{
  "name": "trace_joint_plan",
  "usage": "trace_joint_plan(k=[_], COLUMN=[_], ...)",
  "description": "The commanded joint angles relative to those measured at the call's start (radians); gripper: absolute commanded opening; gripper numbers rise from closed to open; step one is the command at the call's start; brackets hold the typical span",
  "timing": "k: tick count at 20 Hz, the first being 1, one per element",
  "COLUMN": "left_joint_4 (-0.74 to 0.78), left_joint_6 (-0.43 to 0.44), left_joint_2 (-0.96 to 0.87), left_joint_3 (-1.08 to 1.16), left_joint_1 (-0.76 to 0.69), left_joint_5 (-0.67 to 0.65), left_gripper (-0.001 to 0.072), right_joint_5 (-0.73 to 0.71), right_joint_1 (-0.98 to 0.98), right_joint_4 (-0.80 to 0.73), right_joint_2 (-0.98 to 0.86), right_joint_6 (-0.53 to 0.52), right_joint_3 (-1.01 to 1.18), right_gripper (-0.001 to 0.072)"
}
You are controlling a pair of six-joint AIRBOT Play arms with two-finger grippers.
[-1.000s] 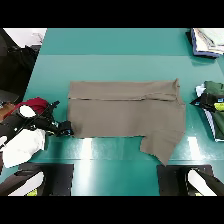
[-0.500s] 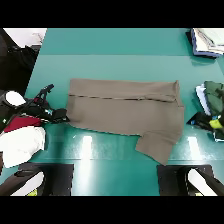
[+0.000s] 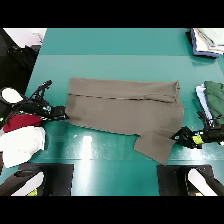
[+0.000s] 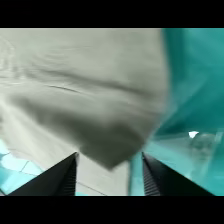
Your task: Fold the shirts.
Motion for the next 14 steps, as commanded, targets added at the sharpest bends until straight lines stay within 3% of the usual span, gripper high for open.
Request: trace_joint_plan(k=[1,3,4,9,12,14], left_joint_4=[0.0,0.003,0.009,0.158,0.152,0.147], left_joint_6=[0.0,0.011,0.014,-0.032,-0.072,-0.103], left_joint_2=[0.001,0.001,0.002,0.113,0.222,0.267], left_joint_3=[0.002,0.002,0.002,0.032,0.026,0.025], left_joint_1=[0.001,0.001,0.001,0.001,-0.009,-0.045], left_joint_5=[-0.001,0.0,-0.001,-0.115,-0.253,-0.316], left_gripper=[0.0032,0.0032,0.0031,0.0031,0.0031,0.0031], right_joint_5=[-0.019,-0.02,-0.005,0.168,0.287,0.281], right_joint_1=[0.054,0.089,0.1,0.109,0.109,0.109], right_joint_4=[0.04,0.037,0.034,-0.083,-0.2,-0.204], right_joint_2=[0.0,0.0,0.0,0.092,0.219,0.295], right_joint_6=[-0.002,-0.002,-0.003,-0.002,0.037,0.042], right_joint_3=[0.003,0.033,0.057,0.28,0.383,0.425], right_gripper=[0.0409,0.0087,0.002,0.0018,0.0018,0.0018])
